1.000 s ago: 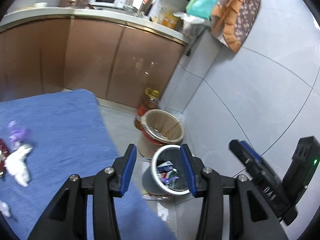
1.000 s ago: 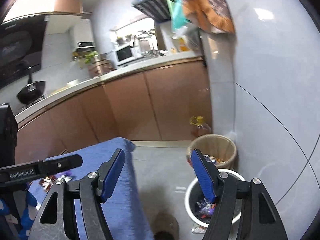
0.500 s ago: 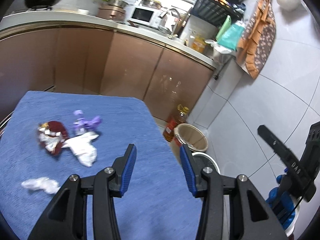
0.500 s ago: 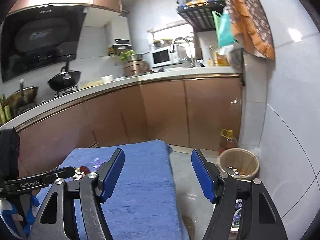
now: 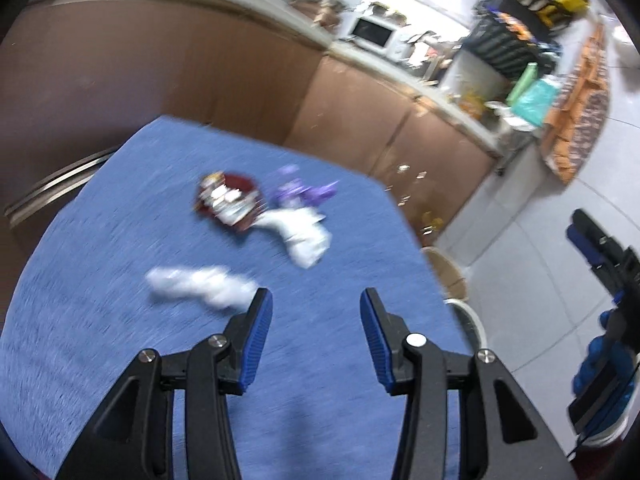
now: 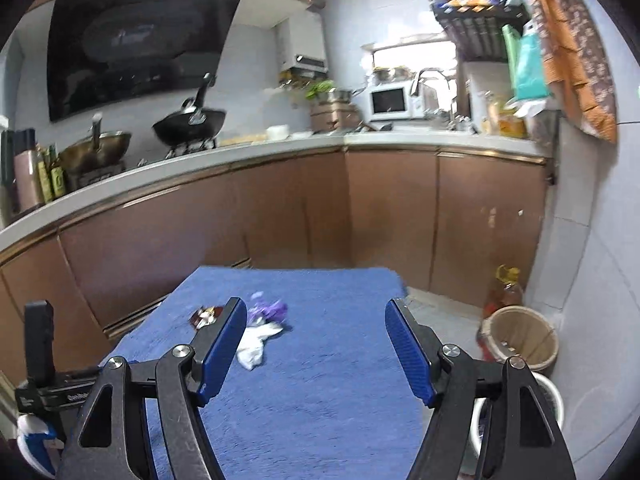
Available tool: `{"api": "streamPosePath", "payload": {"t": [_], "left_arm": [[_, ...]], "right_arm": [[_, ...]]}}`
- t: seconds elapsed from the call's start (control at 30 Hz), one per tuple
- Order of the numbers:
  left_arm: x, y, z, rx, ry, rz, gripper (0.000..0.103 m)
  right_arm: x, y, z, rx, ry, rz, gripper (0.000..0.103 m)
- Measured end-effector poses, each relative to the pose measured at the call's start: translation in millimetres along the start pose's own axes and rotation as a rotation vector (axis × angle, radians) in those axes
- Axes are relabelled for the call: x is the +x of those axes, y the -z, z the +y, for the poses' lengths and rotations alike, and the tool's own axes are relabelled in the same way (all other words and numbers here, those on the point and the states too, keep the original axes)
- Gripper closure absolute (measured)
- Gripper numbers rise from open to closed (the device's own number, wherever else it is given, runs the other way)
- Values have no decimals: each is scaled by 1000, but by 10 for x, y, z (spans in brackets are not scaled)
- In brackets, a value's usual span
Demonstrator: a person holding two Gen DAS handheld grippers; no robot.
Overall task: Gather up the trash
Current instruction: 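Move both tools back to the towel, then grasp the clear plastic bag with the left tool while the right tool grasps the white tissue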
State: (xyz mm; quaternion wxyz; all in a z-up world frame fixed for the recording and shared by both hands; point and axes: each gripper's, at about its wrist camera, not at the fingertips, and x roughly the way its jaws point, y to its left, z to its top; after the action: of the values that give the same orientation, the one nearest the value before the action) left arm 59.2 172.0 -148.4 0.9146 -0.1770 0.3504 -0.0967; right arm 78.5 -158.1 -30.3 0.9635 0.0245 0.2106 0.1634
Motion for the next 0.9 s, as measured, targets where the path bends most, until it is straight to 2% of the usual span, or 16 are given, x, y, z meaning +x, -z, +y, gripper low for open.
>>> {"api": "streamPosePath", "payload": {"t": [0.17,0.27,0.57,0.9], "left_arm": [[215,221,429,-87,-30,74,59],[313,235,535,-117,-30,89,59],[673,100,700,-218,-8,139,59],[984,-183,818,-275,-53,146,59]], "right_arm": [[413,205,96,-8,-59,97,33],[668,307,121,-9,-88,152,33],[1291,524,126,-19,-158,266,33],[1896,540,339,-79,-254,325,33]]}}
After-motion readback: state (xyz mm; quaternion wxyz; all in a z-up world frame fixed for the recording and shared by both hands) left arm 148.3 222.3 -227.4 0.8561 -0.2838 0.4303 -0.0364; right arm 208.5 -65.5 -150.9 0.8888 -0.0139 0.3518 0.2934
